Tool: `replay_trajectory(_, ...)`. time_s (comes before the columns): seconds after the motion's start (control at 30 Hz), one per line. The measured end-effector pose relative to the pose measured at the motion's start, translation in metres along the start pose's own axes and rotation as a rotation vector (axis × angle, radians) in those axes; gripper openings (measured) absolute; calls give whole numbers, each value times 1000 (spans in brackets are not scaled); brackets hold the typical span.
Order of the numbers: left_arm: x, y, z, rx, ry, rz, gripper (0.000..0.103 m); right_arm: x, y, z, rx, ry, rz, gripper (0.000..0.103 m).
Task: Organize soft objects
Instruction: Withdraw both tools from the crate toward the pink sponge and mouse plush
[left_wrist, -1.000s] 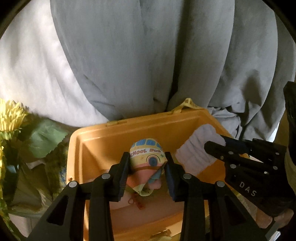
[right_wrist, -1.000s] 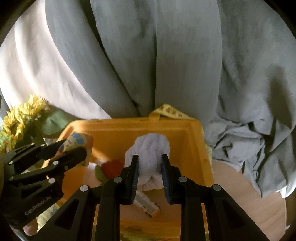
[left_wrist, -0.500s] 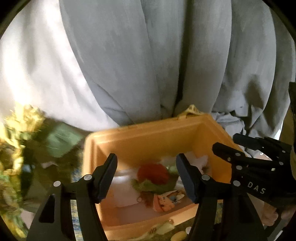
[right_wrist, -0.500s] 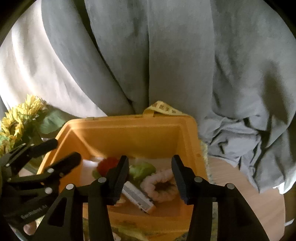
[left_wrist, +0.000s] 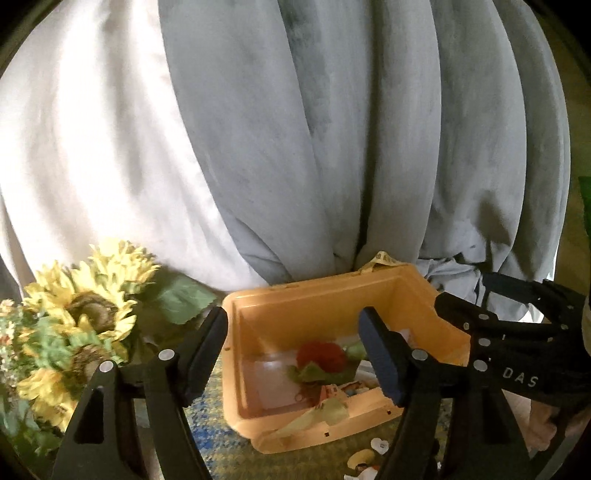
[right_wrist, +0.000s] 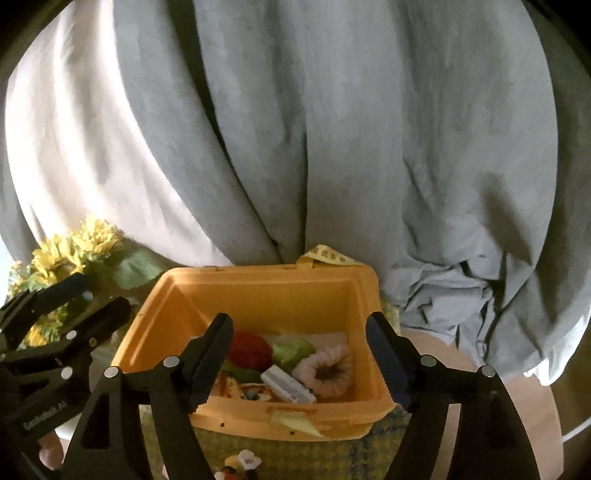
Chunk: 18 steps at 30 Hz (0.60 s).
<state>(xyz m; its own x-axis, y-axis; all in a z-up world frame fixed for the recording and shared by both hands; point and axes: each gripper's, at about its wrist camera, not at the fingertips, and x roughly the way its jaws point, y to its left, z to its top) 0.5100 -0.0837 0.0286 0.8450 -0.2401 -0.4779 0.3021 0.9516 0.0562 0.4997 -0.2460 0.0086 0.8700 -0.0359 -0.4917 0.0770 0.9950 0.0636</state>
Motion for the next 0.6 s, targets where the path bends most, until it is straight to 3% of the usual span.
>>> replay_trajectory(0.33, -43, 5, -21, -7, -43, 66, 85, -37, 16, -15, -29, -41, 19, 83)
replay_trajectory(0.6, -67, 8, -38, -19, -57, 104, 86, -57, 24, -31, -25, -44, 38, 83)
